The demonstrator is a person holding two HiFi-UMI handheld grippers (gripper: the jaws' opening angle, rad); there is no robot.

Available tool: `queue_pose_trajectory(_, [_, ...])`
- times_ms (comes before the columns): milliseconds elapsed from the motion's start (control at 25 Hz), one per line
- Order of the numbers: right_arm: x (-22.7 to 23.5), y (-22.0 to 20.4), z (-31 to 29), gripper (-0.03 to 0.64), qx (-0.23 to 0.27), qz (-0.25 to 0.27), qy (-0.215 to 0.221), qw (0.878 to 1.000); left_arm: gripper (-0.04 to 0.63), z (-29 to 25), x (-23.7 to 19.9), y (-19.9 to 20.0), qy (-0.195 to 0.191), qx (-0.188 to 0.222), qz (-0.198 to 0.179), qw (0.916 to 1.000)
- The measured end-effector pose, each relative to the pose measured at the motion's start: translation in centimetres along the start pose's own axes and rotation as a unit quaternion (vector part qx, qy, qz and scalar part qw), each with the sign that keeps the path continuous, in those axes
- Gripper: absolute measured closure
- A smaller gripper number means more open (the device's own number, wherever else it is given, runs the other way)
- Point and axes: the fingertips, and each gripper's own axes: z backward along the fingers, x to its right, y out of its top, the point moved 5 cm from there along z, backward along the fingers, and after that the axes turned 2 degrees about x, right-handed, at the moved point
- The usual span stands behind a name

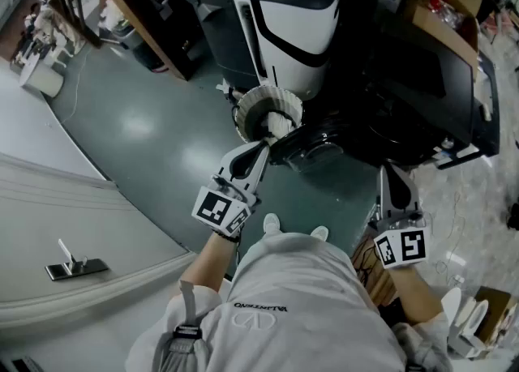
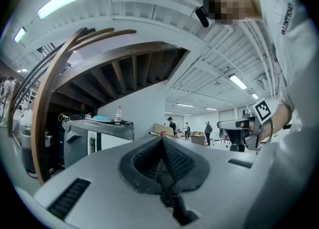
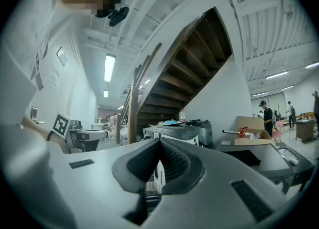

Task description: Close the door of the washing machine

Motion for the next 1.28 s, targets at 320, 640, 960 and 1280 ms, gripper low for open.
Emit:
queue_pose_trajectory(320, [1.4,-1.2,0.1,0.606,-0.023,-0.017,0.034,0.999,0.598,0.1,1.4,0.0,0.022,-0.005,-0.007,0.9997])
queue_pose_trajectory(640, [2.0,-0.2,-2.6,0.606,-0.03,0.021,0.133,0.99,0.598,1.1,3.1,-1.6,0.069,-0.022,-0.01,0.9973])
queue_pose_trajectory(960, [-1.7,-2.1,-8.2,0.607,-0.027,0.037,0.187,0.981,0.598,2.2,1.1,-4.1,0.078,-0.038,0.018,0.9961])
queue_pose_trajectory(1280, [-5.6,-6.0,-14.5,0.607,-0.051,0.05,0.177,0.982,0.598,1.5,-5.6,-7.3,0.045,-0.059,0.019,0.9971])
